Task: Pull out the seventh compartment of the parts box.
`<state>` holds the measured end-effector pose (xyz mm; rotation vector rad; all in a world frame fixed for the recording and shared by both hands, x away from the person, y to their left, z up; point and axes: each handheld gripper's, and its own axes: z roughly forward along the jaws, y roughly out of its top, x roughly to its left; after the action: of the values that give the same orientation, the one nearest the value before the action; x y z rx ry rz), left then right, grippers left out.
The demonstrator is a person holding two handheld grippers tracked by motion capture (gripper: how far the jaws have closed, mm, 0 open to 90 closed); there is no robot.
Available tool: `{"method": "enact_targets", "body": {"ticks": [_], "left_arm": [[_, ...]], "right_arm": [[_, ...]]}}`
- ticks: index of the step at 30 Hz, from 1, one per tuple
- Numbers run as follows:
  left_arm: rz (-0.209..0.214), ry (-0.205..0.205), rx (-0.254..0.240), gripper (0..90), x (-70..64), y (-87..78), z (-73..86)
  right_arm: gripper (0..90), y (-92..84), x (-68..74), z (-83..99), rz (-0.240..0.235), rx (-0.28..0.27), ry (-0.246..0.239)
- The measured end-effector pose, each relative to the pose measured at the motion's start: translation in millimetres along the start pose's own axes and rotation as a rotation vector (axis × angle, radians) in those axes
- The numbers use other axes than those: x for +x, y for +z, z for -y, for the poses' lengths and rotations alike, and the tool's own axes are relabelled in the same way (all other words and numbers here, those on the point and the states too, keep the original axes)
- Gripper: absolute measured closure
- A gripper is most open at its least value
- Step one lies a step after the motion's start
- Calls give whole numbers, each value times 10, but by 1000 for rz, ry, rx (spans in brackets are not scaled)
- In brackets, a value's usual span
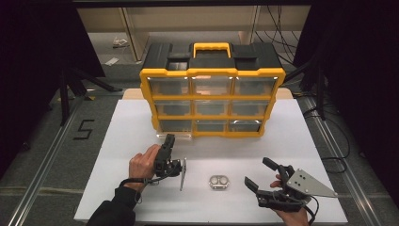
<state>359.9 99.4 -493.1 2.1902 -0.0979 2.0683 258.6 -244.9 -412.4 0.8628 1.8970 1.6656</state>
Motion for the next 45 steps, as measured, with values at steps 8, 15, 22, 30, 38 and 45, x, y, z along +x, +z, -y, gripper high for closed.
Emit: {"method": "enact_targets", "body": {"ticks": [8,15,22,30,38,45], "left_arm": [[-6,13,-5,784,-6,-37,1],[-1,8,-12,784,-17,-81,-4],[1,4,-18,784,-22,-103,-3],[1,6,-21,783,-31,-139,-10],[2,6,-23,783,-32,-153,-17],[1,16,-29,783,-23,-176,18]], "right_arm": [[156,0,0,0,0,-2,1],[156,-1,1,0,0,-1,0],[156,-1,0,0,0,-2,1],[156,-2,0,-1,-1,-2,3],[156,-5,-1,-2,-2,-2,4],[156,-6,2,-1,-3,-3,4]]}}
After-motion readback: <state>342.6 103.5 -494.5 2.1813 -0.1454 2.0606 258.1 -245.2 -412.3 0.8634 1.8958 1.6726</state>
